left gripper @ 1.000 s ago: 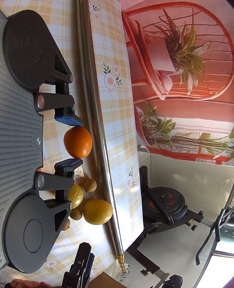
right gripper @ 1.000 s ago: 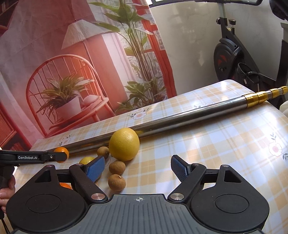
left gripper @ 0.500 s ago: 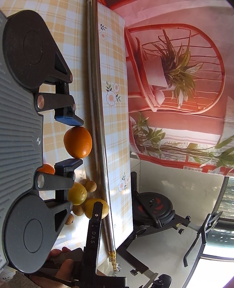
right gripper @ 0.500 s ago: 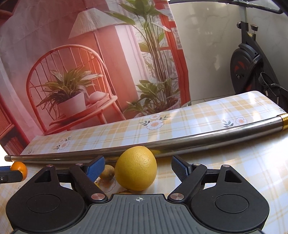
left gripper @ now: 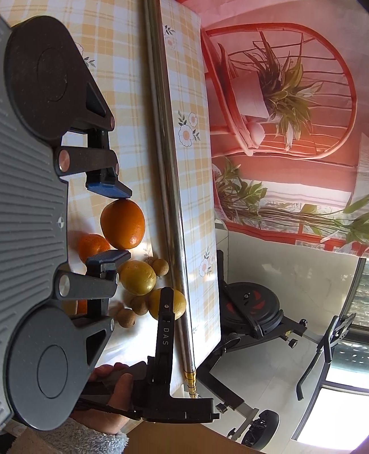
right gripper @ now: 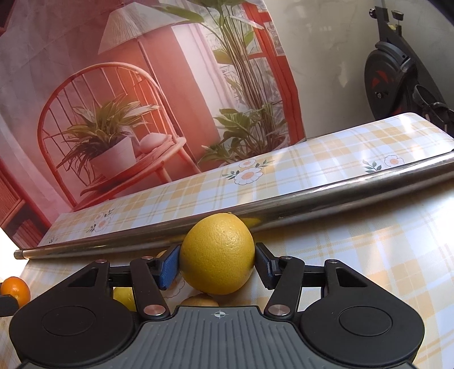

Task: Organize fruits
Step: 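Close the right tool around the yellow lemon while the left tool holds the orange, then carry the orange and the lemon over the beige plate with both tools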

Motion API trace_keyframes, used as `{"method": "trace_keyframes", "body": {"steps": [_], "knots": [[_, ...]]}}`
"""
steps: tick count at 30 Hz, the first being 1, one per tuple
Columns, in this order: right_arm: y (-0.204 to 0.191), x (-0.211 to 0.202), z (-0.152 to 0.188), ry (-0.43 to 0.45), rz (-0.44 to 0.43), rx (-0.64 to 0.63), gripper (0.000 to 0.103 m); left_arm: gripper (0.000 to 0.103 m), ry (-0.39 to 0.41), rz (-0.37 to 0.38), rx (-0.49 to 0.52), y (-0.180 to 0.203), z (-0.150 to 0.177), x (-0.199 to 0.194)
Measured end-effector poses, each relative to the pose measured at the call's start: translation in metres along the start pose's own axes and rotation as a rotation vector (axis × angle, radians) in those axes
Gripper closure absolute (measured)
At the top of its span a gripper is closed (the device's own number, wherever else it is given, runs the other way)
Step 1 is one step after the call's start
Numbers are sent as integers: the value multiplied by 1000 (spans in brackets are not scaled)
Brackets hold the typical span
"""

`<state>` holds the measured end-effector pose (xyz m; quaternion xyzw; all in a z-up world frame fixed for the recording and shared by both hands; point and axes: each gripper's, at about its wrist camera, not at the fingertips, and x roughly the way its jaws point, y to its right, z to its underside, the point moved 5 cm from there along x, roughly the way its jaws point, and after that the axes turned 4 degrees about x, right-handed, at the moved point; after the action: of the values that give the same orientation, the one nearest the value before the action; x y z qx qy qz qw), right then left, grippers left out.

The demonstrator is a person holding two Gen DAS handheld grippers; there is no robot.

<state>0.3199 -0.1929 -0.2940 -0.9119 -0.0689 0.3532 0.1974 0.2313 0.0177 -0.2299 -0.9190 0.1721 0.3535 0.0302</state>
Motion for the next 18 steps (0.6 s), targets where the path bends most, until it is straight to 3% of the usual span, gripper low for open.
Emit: {"method": "trace_keyframes", "body": {"steps": [11, 18], "knots": [[-29, -68, -1, 66, -69, -53, 51, 61, 14, 53, 25, 14, 10, -29], [-53, -116, 19, 37, -108, -103, 51, 61, 1, 91, 55, 24, 27, -46]]}}
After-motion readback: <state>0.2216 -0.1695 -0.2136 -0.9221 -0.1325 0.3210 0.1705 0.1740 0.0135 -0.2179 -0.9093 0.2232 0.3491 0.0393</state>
